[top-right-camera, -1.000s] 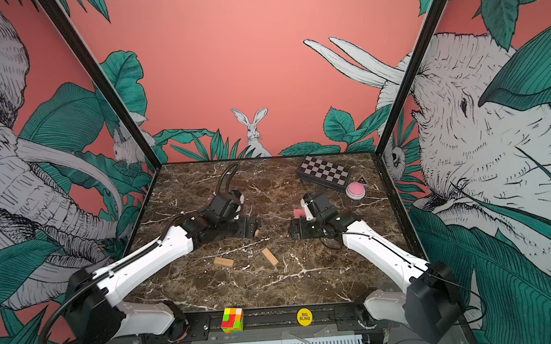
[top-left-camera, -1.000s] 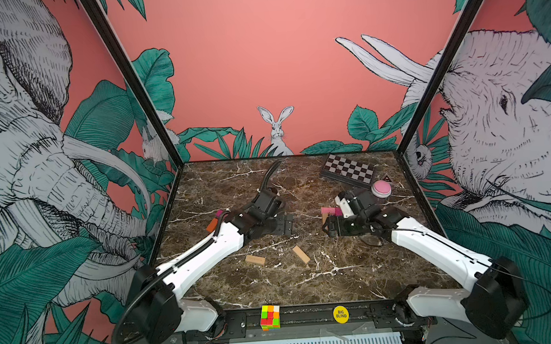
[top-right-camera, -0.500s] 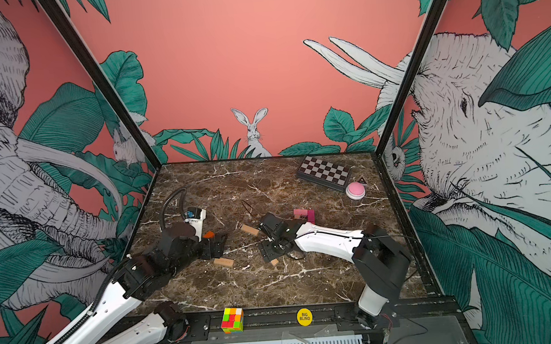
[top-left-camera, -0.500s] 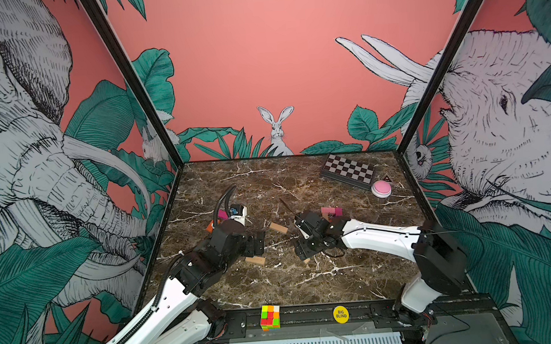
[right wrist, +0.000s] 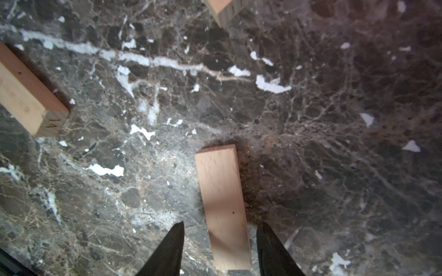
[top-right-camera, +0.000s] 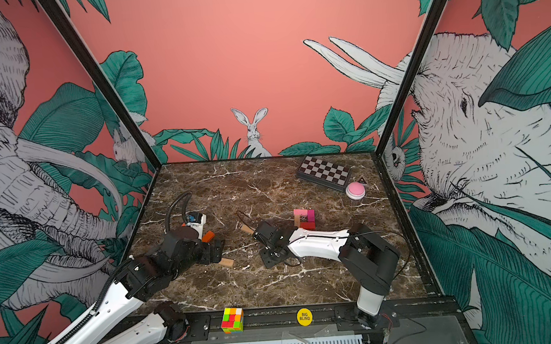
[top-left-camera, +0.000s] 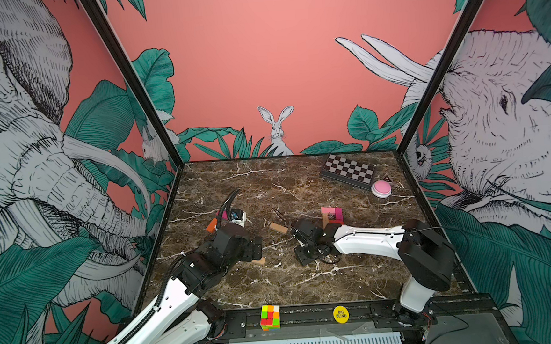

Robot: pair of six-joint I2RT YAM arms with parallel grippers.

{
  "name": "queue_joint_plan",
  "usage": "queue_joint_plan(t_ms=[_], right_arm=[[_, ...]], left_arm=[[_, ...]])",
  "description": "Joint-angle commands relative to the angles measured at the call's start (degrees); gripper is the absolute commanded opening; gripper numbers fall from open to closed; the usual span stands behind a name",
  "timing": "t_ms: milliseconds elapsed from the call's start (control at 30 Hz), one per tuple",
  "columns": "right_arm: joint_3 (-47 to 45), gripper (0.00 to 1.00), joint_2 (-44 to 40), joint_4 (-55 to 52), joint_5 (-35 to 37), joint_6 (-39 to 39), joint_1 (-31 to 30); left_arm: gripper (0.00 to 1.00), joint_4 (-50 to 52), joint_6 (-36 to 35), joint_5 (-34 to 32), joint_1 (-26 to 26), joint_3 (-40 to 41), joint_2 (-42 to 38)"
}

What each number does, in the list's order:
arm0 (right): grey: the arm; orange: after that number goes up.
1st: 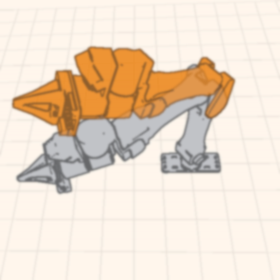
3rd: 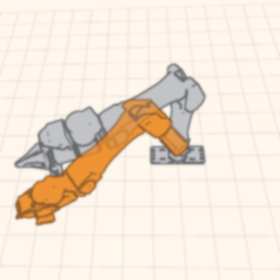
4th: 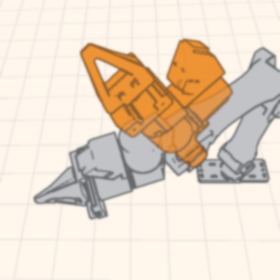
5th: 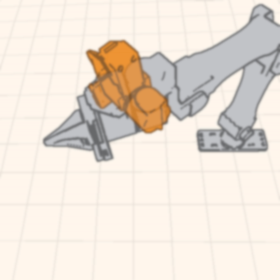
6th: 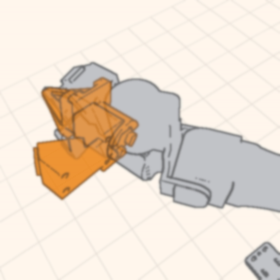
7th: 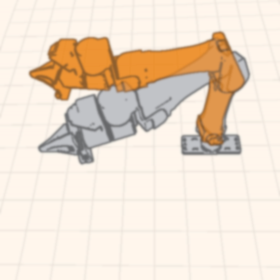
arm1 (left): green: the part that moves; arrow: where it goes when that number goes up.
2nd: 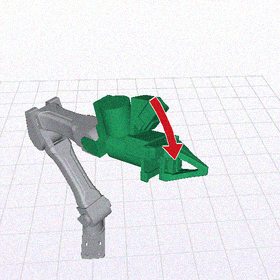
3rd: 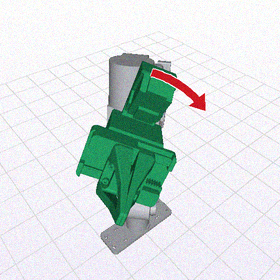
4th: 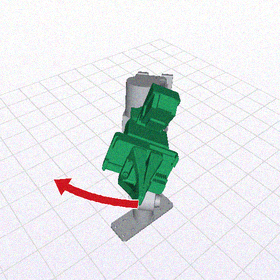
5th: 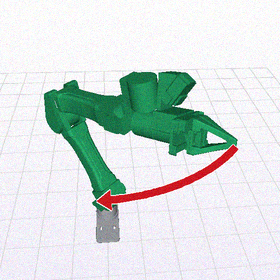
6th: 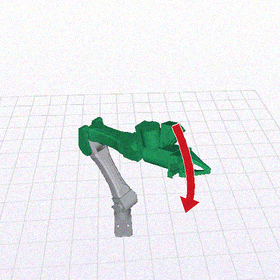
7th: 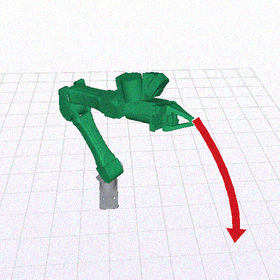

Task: Assemble the letter p with building blocks
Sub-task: Pick up the building block from the center of the board.

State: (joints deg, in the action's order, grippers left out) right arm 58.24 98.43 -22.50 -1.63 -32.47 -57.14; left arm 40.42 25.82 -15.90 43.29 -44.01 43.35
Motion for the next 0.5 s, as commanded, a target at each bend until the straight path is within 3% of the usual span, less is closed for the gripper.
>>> queue_joint_plan(t_ms=[0, 267, 467], right_arm=[[-0.20, 0.47, 1.54, 0.52, 1.69, -0.99, -0.70], [-0.08, 0.44, 2.47, 0.05, 3.36, -1.11, -0.95], [-0.42, 0.34, 2.42, -0.03, 4.27, -1.96, -0.96]], left_arm=[[0.99, 1.53, 0.11, -0.71, -0.34, 0.18, 0.22], [0.99, 2.50, 0.26, -1.19, -0.37, 0.22, -0.67], [0.99, 2.67, 0.46, -1.06, -0.33, 0.16, -0.91]])
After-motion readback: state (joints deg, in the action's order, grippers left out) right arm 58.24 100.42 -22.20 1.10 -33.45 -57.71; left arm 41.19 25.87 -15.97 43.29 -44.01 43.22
